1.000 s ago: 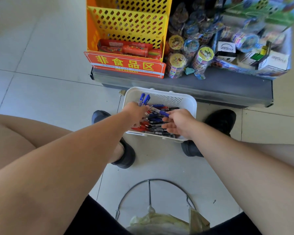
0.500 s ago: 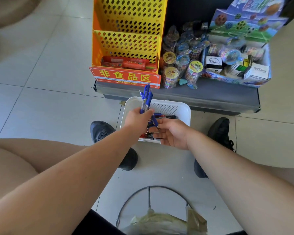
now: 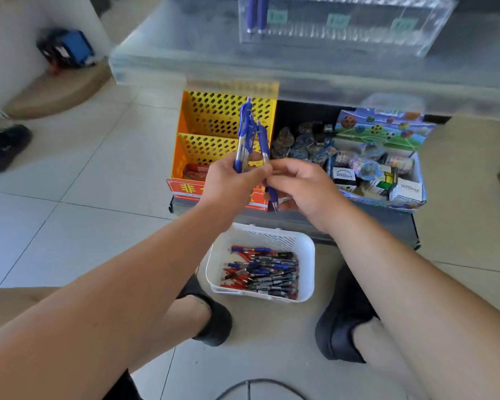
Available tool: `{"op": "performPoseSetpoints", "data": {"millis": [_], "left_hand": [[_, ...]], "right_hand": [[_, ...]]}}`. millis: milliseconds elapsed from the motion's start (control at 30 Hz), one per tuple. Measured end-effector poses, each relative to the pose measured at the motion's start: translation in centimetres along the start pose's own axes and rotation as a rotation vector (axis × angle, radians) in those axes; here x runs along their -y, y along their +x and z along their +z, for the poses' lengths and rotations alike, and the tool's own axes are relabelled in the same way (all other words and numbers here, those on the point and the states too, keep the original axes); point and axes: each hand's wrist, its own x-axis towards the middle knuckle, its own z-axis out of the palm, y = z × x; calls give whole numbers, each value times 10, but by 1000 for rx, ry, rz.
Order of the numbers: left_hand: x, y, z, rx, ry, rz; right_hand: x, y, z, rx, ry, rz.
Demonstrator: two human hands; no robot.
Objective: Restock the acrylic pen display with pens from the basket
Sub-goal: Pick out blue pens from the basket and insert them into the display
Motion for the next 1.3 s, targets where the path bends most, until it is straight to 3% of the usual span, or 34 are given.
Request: {"op": "performPoseSetpoints", "data": {"millis": [167, 400, 600, 833, 1133, 1300], "left_hand": [[-41, 2, 4, 65, -120, 67], [-96, 21, 3, 49, -305, 213], [-147, 42, -5, 14, -357, 228], [-205, 65, -17, 50, -26, 352], [-221, 101, -12, 62, -39, 389], [-218, 115, -14, 10, 6, 517]], "right_hand": [[39, 4, -18, -22, -46, -95], [108, 17, -17, -129, -70, -330], [161, 39, -10, -214, -73, -407], [207, 56, -21, -314, -83, -485], [227, 95, -29, -338, -78, -577], [229, 113, -37, -380, -135, -597]]}}
